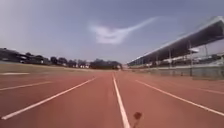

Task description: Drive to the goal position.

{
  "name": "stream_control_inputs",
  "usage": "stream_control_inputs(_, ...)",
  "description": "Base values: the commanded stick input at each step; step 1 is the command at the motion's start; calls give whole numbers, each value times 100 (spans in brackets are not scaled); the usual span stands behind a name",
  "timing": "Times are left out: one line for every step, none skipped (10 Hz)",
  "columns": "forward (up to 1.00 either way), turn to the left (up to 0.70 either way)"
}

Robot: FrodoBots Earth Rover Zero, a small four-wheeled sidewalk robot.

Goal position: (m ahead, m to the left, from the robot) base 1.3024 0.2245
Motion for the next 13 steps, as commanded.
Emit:
stream_control_inputs(70,0)
stream_control_inputs(70,0)
stream_control_inputs(70,0)
stream_control_inputs(70,0)
stream_control_inputs(70,0)
stream_control_inputs(70,0)
stream_control_inputs(70,0)
stream_control_inputs(70,0)
stream_control_inputs(70,0)
stream_control_inputs(70,0)
stream_control_inputs(70,0)
stream_control_inputs(70,0)
stream_control_inputs(70,0)
